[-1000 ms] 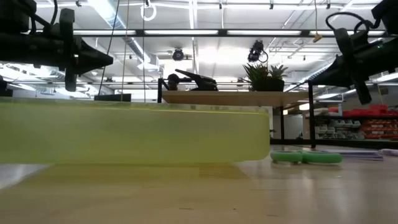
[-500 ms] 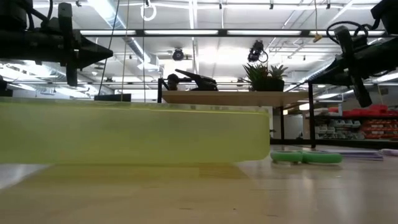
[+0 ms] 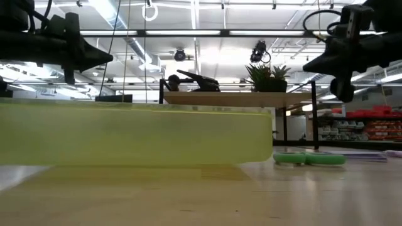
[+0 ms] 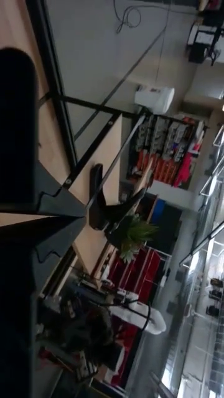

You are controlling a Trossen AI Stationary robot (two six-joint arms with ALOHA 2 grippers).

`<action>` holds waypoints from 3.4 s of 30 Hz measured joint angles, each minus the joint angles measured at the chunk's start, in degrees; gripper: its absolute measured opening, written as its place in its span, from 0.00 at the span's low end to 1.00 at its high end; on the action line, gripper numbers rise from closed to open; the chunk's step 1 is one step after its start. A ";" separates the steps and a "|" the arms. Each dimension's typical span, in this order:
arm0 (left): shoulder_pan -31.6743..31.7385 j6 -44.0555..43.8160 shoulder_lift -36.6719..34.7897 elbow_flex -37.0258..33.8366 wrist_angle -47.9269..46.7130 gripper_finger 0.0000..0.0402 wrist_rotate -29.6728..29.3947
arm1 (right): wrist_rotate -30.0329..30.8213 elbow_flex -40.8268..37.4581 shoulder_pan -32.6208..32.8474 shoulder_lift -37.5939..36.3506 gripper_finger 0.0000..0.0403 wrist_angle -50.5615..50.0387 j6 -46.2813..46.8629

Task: Pack school essentials
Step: Put the green scissors into the yellow supply box

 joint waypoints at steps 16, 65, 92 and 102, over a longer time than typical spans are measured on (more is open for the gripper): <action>-0.01 4.95 0.00 -0.02 -0.34 0.07 -0.08 | -5.63 19.55 0.00 30.67 0.02 -5.30 -21.05; -0.01 4.56 -0.01 -0.01 -0.10 0.08 -0.02 | -12.25 42.07 11.58 66.85 0.44 -26.41 -47.82; -0.04 4.52 -0.02 0.00 -0.06 0.06 -0.02 | -11.44 45.07 11.19 71.62 0.56 -30.51 -80.53; -0.04 4.56 -0.02 0.00 -0.06 0.09 -0.02 | -9.73 40.12 11.19 71.60 0.56 -28.95 -81.33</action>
